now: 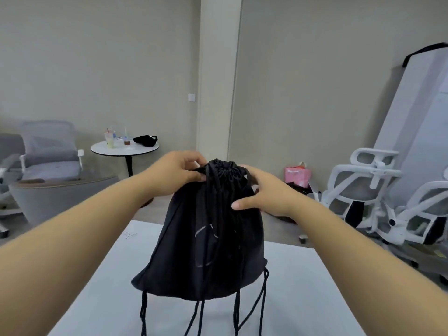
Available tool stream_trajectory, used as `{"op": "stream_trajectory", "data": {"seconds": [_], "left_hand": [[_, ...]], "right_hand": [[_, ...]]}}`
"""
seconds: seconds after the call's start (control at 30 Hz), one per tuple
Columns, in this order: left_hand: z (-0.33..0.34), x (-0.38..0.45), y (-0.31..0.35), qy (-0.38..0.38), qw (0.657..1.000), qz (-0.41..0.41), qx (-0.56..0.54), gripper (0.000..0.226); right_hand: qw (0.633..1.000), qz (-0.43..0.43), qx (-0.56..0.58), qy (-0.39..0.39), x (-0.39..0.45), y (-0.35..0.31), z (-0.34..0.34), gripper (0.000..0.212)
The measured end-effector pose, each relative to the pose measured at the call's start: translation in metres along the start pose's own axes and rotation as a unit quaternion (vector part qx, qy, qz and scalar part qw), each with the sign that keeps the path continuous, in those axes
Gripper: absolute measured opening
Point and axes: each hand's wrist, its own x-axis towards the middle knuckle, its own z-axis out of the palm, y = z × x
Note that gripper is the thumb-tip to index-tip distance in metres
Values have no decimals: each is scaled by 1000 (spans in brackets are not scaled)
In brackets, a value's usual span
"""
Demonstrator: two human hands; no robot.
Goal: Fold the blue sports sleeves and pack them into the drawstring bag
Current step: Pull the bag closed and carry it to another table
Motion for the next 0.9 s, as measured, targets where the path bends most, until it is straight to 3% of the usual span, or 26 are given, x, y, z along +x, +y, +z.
{"op": "stream_trajectory", "data": {"seconds": [0.2, 0.43, 0.53, 0.73, 0.8, 0.9], "left_hand": [[-4, 91, -26, 27, 999, -24, 17, 8], [-28, 175, -59, 71, 997, -17, -32, 5], [-35, 195, -70, 79, 994, 1, -73, 13], [-20, 197, -125, 34, 995, 12, -91, 26], [-4, 188, -153, 1, 997, 4, -82, 28], [26, 165, -200, -83, 994, -33, -61, 29]], "right_hand": [[995, 19, -9, 93, 98, 28, -19, 24], [973, -18, -3, 229, 182, 34, -27, 22], [965, -29, -9, 261, 203, 35, -27, 17], [953, 11, -146, 267, 210, 67, 5, 19], [952, 30, -188, 241, 205, 89, 26, 31], [961, 52, -215, 168, 190, 132, 63, 23]]}}
